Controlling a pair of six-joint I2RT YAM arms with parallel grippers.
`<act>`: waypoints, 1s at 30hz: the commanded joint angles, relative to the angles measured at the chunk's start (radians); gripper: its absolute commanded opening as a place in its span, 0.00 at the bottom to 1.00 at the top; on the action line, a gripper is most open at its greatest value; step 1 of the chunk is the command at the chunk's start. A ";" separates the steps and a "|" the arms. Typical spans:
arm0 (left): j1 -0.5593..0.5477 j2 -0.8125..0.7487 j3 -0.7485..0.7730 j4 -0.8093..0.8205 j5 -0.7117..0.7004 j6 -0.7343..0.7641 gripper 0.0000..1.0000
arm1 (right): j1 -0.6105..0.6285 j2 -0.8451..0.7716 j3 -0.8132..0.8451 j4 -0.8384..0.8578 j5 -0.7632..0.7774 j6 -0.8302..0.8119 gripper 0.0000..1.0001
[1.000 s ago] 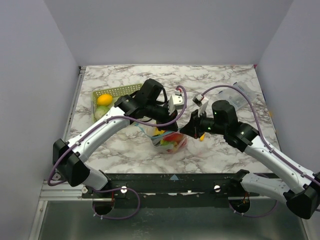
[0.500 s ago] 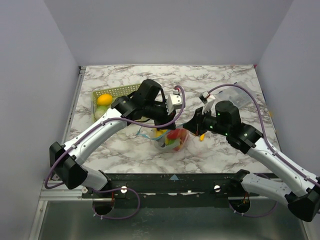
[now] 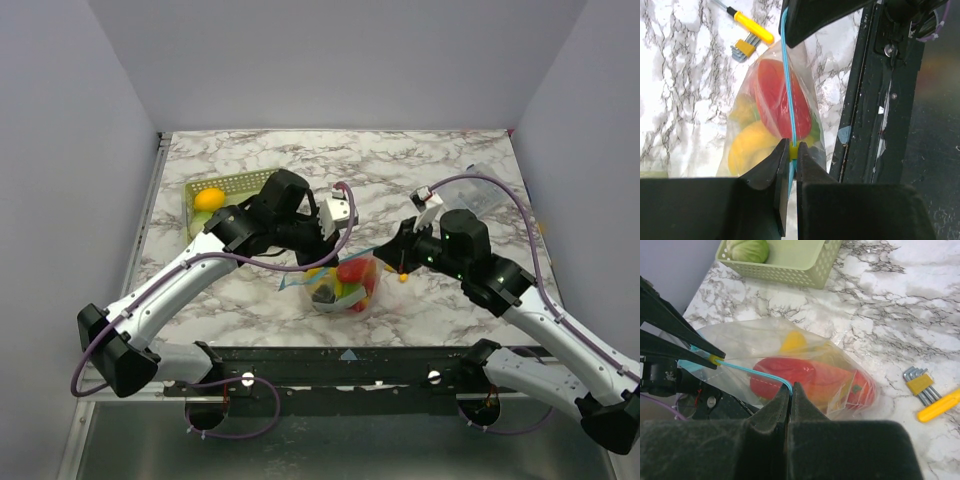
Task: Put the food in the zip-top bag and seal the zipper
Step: Zip the zipper food storage bag at the center of the board.
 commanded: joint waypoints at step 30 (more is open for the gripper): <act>0.001 -0.271 -0.203 -0.252 -0.372 -0.079 0.00 | -0.013 -0.027 -0.005 -0.060 0.274 -0.047 0.00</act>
